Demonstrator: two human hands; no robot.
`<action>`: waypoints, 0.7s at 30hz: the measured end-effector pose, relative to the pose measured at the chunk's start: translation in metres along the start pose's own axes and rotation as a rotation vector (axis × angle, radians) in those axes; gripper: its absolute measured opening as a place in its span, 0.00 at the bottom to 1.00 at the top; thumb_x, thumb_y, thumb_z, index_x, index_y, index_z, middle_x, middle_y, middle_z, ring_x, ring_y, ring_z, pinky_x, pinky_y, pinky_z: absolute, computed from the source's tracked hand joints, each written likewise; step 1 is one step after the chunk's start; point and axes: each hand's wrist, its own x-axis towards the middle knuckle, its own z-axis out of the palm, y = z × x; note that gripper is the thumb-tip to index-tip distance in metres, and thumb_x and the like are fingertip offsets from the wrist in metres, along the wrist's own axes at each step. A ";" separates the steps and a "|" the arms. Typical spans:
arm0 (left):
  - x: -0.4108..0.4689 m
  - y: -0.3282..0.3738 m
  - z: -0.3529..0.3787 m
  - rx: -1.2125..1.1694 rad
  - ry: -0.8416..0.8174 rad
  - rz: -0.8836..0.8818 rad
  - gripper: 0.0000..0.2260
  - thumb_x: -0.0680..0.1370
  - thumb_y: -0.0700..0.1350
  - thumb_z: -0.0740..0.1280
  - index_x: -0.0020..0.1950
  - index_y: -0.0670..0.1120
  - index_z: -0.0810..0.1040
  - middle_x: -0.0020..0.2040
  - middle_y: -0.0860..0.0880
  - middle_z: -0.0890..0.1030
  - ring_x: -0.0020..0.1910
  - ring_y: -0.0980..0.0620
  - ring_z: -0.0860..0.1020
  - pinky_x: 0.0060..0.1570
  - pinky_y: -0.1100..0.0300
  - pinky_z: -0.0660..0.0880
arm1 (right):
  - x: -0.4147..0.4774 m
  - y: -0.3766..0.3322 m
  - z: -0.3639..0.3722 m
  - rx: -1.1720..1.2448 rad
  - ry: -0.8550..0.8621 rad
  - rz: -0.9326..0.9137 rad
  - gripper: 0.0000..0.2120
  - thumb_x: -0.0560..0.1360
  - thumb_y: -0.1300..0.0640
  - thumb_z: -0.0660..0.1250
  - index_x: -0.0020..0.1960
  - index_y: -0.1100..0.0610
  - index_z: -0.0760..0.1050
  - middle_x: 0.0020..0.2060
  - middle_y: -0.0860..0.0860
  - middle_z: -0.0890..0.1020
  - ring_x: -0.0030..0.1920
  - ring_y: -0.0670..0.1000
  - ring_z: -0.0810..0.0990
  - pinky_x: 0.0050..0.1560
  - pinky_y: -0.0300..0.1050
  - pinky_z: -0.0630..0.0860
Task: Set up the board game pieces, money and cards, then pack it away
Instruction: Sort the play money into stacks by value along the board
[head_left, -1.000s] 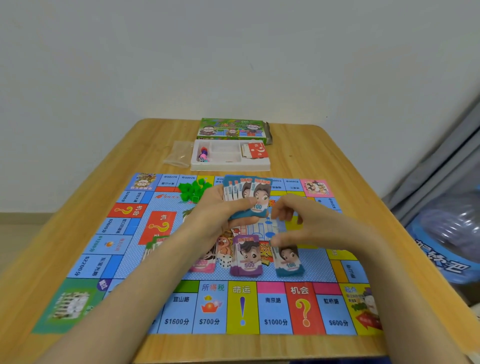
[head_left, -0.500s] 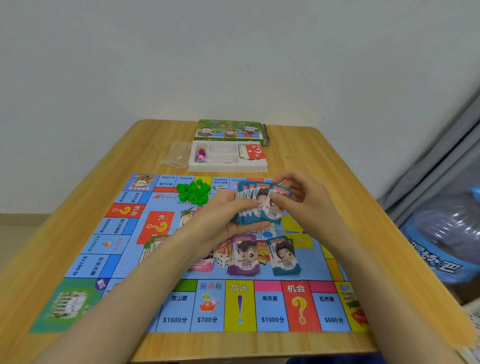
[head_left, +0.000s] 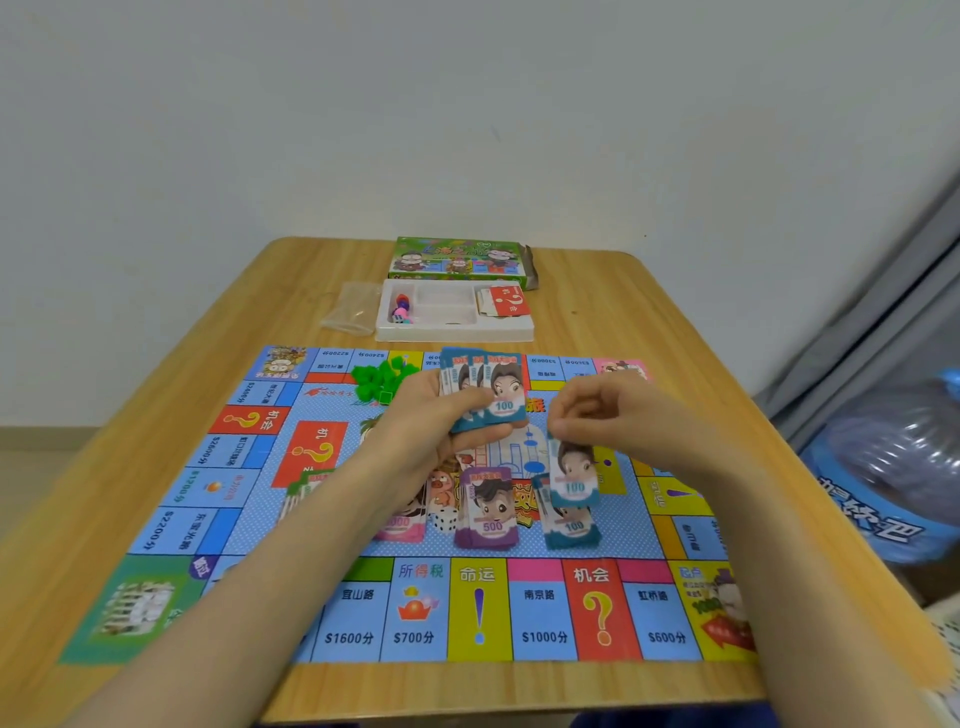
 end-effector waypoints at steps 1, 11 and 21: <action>0.000 0.000 0.000 0.001 0.000 0.002 0.04 0.77 0.33 0.65 0.49 0.40 0.76 0.46 0.42 0.83 0.41 0.46 0.85 0.33 0.64 0.80 | 0.000 0.001 0.002 -0.046 -0.051 0.011 0.05 0.74 0.61 0.68 0.41 0.55 0.78 0.37 0.52 0.84 0.38 0.44 0.82 0.39 0.35 0.77; 0.000 0.000 0.001 0.006 0.009 -0.001 0.04 0.77 0.33 0.65 0.48 0.40 0.76 0.43 0.44 0.84 0.39 0.47 0.85 0.33 0.63 0.80 | 0.003 0.004 0.008 -0.264 -0.132 0.002 0.03 0.74 0.60 0.70 0.41 0.55 0.79 0.36 0.50 0.81 0.32 0.38 0.74 0.33 0.29 0.69; 0.000 -0.001 0.000 0.009 -0.010 -0.005 0.06 0.76 0.33 0.66 0.52 0.39 0.76 0.46 0.42 0.83 0.41 0.46 0.85 0.34 0.63 0.80 | 0.008 0.011 0.011 -0.248 0.059 -0.113 0.06 0.76 0.56 0.67 0.41 0.55 0.78 0.36 0.47 0.77 0.34 0.39 0.71 0.37 0.31 0.69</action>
